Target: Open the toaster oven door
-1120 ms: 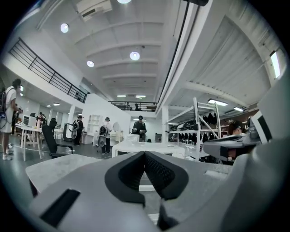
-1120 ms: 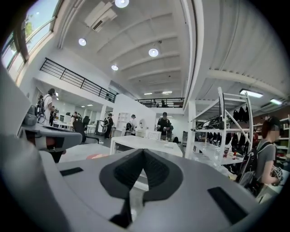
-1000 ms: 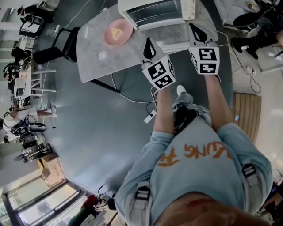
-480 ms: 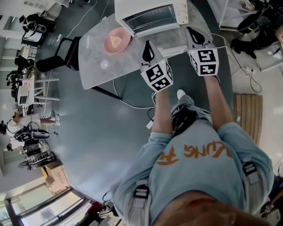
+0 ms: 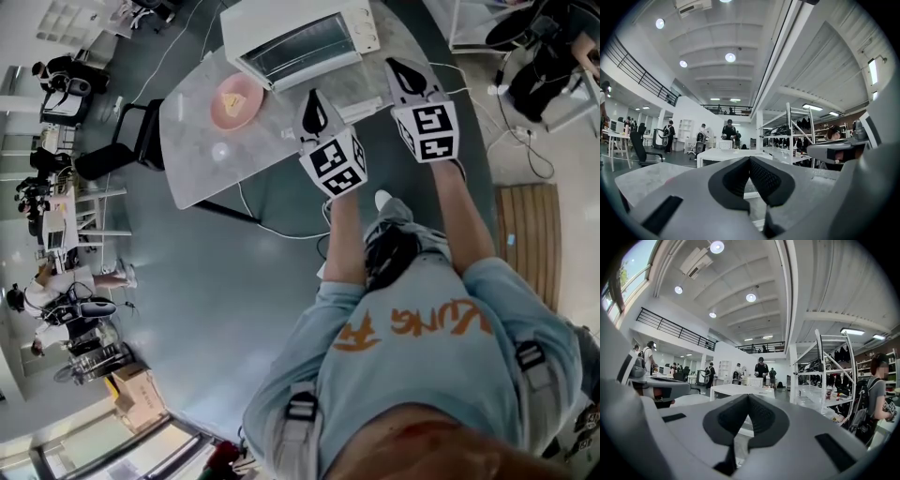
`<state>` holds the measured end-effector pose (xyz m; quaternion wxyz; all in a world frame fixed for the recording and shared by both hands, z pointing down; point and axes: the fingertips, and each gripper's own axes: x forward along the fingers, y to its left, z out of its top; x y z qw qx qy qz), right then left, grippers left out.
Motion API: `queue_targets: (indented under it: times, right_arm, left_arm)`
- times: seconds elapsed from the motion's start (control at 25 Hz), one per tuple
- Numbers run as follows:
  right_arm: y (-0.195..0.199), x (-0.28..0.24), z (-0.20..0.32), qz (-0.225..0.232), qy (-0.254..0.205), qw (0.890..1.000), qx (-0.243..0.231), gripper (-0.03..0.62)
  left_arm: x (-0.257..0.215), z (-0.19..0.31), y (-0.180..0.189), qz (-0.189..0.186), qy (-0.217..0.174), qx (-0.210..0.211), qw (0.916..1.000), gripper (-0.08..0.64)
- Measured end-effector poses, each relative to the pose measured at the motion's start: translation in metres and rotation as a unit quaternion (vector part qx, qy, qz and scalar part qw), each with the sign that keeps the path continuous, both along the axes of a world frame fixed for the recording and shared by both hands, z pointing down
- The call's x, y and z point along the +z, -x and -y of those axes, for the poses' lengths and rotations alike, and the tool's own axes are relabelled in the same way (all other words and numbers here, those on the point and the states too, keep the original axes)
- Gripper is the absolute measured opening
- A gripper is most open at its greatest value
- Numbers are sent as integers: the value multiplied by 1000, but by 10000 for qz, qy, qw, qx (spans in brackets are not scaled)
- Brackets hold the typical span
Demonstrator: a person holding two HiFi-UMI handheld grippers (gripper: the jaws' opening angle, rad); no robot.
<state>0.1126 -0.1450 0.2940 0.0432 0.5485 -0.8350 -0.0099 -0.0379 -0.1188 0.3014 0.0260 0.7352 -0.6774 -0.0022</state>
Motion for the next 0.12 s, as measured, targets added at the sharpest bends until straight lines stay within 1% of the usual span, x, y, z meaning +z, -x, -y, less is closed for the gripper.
queue_targets:
  times: [0.12]
  right_arm:
    - [-6, 1, -1, 4, 19, 10000, 18, -3]
  left_arm:
    - [2, 0, -6, -3, 17, 56, 10000, 3]
